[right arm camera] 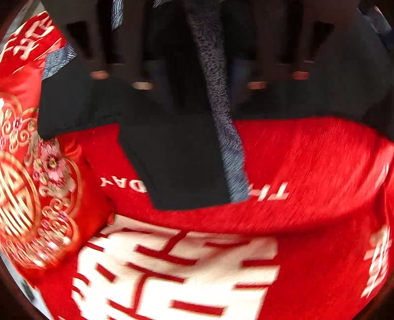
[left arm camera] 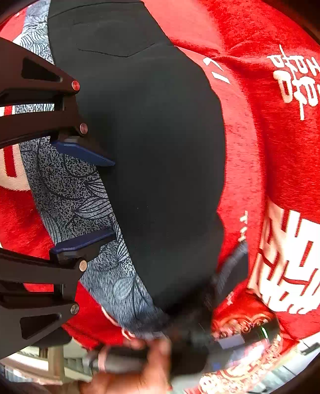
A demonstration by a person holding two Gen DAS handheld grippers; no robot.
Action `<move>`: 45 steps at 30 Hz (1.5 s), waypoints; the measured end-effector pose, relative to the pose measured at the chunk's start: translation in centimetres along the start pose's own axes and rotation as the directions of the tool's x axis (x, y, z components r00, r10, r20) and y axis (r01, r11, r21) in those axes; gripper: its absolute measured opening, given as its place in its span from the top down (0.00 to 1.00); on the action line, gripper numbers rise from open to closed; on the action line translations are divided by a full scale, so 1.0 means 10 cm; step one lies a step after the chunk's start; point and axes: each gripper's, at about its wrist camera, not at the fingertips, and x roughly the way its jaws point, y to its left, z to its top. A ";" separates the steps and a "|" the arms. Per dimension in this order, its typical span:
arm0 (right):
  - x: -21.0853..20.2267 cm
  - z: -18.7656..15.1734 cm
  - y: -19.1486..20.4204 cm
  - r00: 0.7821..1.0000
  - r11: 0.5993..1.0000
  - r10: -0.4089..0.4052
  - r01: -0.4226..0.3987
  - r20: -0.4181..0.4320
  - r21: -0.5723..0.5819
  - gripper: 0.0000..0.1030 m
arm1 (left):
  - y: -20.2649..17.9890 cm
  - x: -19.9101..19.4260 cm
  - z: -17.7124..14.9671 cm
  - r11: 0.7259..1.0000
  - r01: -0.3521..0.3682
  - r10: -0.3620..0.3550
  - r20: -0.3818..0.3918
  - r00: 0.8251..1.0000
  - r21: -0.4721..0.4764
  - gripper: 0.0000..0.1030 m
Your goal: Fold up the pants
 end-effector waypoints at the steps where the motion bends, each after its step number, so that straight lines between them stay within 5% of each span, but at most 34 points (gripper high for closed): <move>1: -0.08 -0.02 -0.20 0.999 0.995 0.047 -0.048 0.021 0.085 0.90 | 0.00 0.01 -0.02 1.000 -0.003 0.003 0.001 1.000 0.002 0.47; 3: -0.31 -0.14 -0.55 0.993 0.979 0.033 -0.054 0.112 0.194 0.92 | 0.00 0.00 -0.06 1.000 -0.003 0.003 0.009 1.000 0.015 0.47; 7: -0.85 -0.69 -1.36 0.938 0.877 0.034 -0.194 0.345 0.440 0.95 | -0.06 -0.05 -0.13 0.999 -0.004 0.004 0.010 1.000 0.044 0.47; 9: -0.74 -1.04 -1.70 0.941 0.808 0.068 -0.247 0.331 0.536 0.95 | -0.10 -0.07 -0.16 0.998 0.010 -0.011 0.008 1.000 0.059 0.47; 12: -0.25 -1.28 -1.83 0.964 0.784 0.122 -0.239 0.235 0.573 0.95 | -0.16 -0.09 -0.16 0.997 -0.006 0.007 -0.003 1.000 0.077 0.47; 15: -0.17 -1.42 -1.89 0.930 0.725 0.188 -0.349 0.317 0.593 0.95 | -0.17 -0.15 -0.13 0.998 -0.013 0.013 -0.004 1.000 0.066 0.47; 18: -0.15 -1.47 -2.02 0.887 0.638 0.250 -0.453 0.388 0.623 0.85 | -0.19 -0.07 -0.09 0.996 -0.038 0.040 -0.023 0.999 0.079 0.47; 20: -0.09 -1.50 -2.10 0.864 0.598 0.264 -0.495 0.428 0.631 0.58 | -0.23 -0.02 -0.08 0.993 -0.062 0.065 -0.029 0.997 0.098 0.47; 23: -0.06 -1.53 -2.21 0.825 0.558 0.278 -0.555 0.492 0.616 0.55 | -0.27 -0.01 -0.07 0.993 -0.065 0.068 -0.030 0.997 0.102 0.47; 30: 0.13 -1.43 -2.39 0.811 0.529 0.260 -0.574 0.524 0.625 0.30 | -0.32 0.04 -0.07 0.993 -0.063 0.066 -0.030 0.997 0.097 0.47; 31: 0.17 -1.39 -2.38 0.806 0.536 0.266 -0.580 0.529 0.614 0.33 | -0.34 0.05 -0.07 0.993 -0.063 0.066 -0.030 0.997 0.098 0.47; 33: 0.24 -1.26 -2.32 0.790 0.562 0.337 -0.605 0.511 0.564 0.87 | -0.37 0.07 -0.04 0.993 -0.069 0.072 -0.029 0.997 0.096 0.47; 34: 0.23 -1.21 -2.29 0.805 0.581 0.342 -0.586 0.484 0.565 0.94 | -0.38 0.07 -0.03 0.993 -0.069 0.072 -0.028 0.997 0.092 0.47; 37: -0.14 -1.20 -2.26 0.789 0.619 0.325 -0.594 0.522 0.513 0.95 | -0.40 0.04 -0.01 0.996 -0.050 0.052 -0.027 0.998 0.078 0.47; 42: -0.94 -1.46 -2.38 0.734 0.627 0.278 -0.627 0.619 0.462 0.95 | -0.55 -0.20 -0.12 0.991 0.029 -0.030 0.006 1.000 0.128 0.47; 43: -0.96 -1.46 -2.38 0.734 0.631 0.276 -0.625 0.621 0.459 0.95 | -0.57 -0.20 -0.14 0.990 0.033 -0.034 0.002 0.999 0.137 0.47; 45: -0.86 -1.44 -2.38 0.769 0.658 0.264 -0.586 0.583 0.474 0.95 | -0.57 -0.10 -0.15 0.989 0.014 -0.011 -0.021 1.000 0.150 0.47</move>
